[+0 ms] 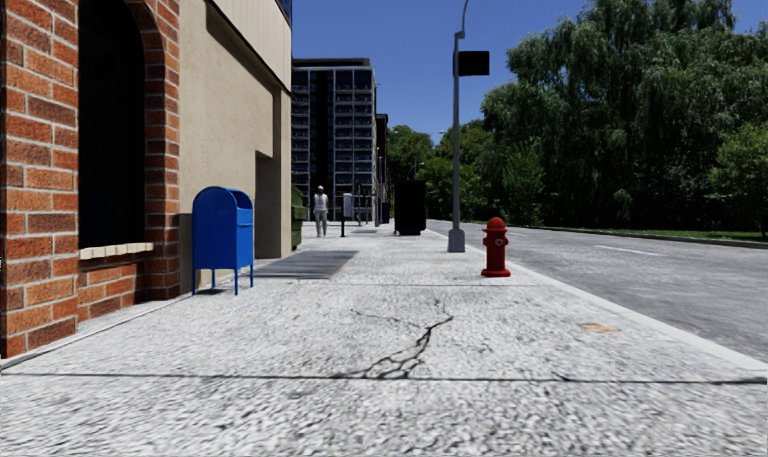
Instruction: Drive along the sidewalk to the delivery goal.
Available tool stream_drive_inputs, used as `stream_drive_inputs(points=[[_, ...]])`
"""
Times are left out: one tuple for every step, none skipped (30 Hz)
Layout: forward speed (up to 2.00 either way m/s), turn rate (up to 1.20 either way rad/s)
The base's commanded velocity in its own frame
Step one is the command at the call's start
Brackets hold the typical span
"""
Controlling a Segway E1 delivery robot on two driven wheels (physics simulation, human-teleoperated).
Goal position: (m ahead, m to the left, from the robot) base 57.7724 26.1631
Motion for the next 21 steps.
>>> stream_drive_inputs(points=[[2.0, 0.0], [2.0, 0.0], [2.0, 0.0], [2.0, 0.0], [2.0, 0.0], [2.0, 0.0], [2.0, 0.0], [2.0, 0.0], [2.0, 0.0], [2.0, 0.0], [2.0, 0.0], [2.0, 0.0], [2.0, 0.0], [2.0, 0.0], [2.0, 0.0], [2.0, 0.0], [2.0, 0.0], [2.0, 0.0], [2.0, 0.0], [2.0, 0.0], [2.0, 0.0]])
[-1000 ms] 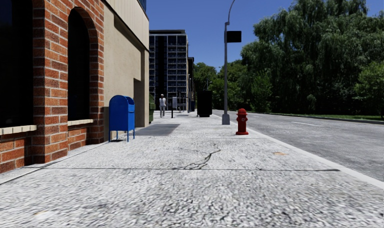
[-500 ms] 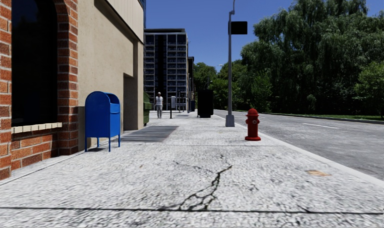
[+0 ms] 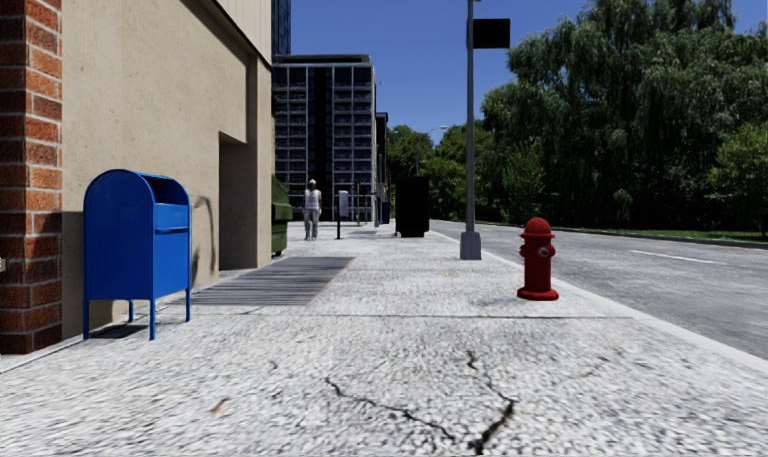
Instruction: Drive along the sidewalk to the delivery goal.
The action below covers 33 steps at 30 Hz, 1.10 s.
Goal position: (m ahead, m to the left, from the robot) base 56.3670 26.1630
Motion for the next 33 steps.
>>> stream_drive_inputs(points=[[2.0, 0.0], [2.0, 0.0], [2.0, 0.0], [2.0, 0.0], [2.0, 0.0], [2.0, 0.0], [2.0, 0.0], [2.0, 0.0], [2.0, 0.0], [2.0, 0.0], [2.0, 0.0], [2.0, -0.06], [2.0, -0.15], [2.0, -0.21], [2.0, -0.23], [2.0, -0.24], [2.0, -0.24], [2.0, -0.24], [2.0, -0.03], [2.0, 0.0], [2.0, 0.0], [2.0, 0.0], [2.0, 0.0], [2.0, 0.0], [2.0, 0.0], [2.0, 0.0], [2.0, 0.0], [2.0, 0.0], [2.0, 0.0], [2.0, 0.0], [2.0, 0.0], [2.0, 0.0], [2.0, 0.0]])
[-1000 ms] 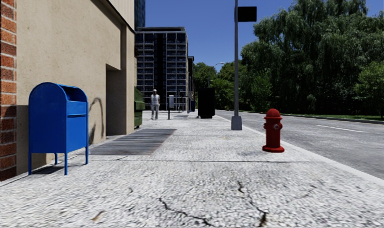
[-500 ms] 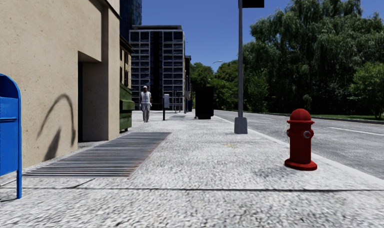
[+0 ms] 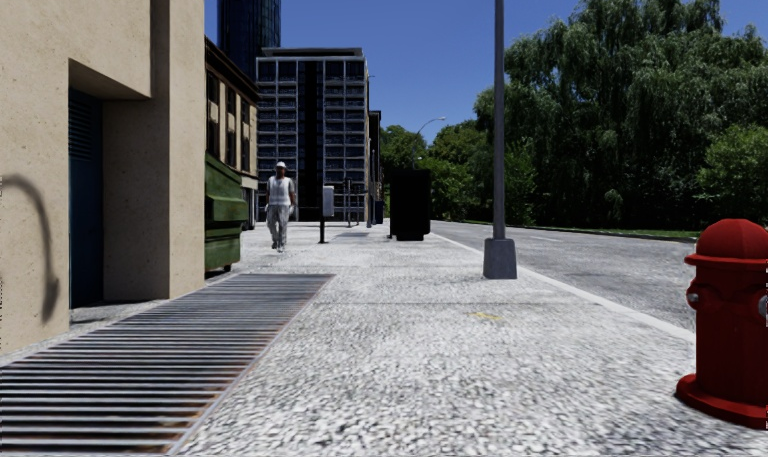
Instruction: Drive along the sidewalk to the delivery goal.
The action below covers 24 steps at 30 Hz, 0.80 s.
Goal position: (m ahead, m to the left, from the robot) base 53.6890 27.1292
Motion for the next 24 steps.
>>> stream_drive_inputs(points=[[2.0, 0.0], [2.0, 0.0], [2.0, 0.0], [2.0, 0.0], [2.0, 0.0], [2.0, 0.0], [2.0, 0.0], [2.0, 0.0], [2.0, 0.0], [2.0, 0.0], [2.0, 0.0], [2.0, 0.0], [2.0, 0.0], [2.0, 0.0], [2.0, 0.0], [2.0, 0.0], [2.0, 0.0], [2.0, 0.0], [2.0, 0.0], [2.0, 0.0], [2.0, 0.0], [2.0, 0.0], [2.0, 0.0], [2.0, 0.0]])
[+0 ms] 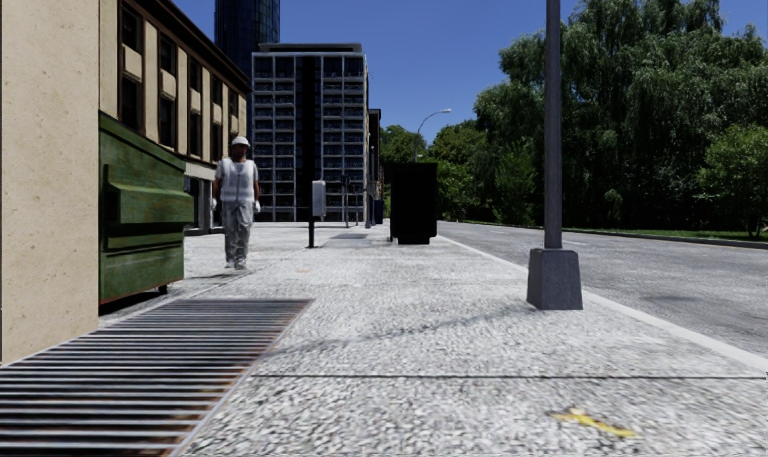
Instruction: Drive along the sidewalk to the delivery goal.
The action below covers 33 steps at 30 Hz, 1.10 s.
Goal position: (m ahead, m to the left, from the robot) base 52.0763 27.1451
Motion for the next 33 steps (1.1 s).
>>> stream_drive_inputs(points=[[2.0, 0.0], [2.0, 0.0], [2.0, 0.0], [2.0, 0.0], [2.0, 0.0], [2.0, 0.0], [2.0, 0.0], [2.0, 0.0], [2.0, 0.0], [2.0, 0.0], [2.0, 0.0], [2.0, 0.0], [2.0, 0.0], [2.0, 0.0], [2.0, 0.0], [2.0, 0.0], [2.0, 0.0], [2.0, 0.0], [2.0, 0.0], [2.0, 0.0], [2.0, 0.0], [2.0, 0.0], [2.0, 0.0], [2.0, 0.0], [2.0, 0.0], [2.0, 0.0], [2.0, 0.0], [2.0, 0.0], [2.0, 0.0], [2.0, 0.0], [2.0, 0.0], [2.0, 0.0], [2.0, 0.0]])
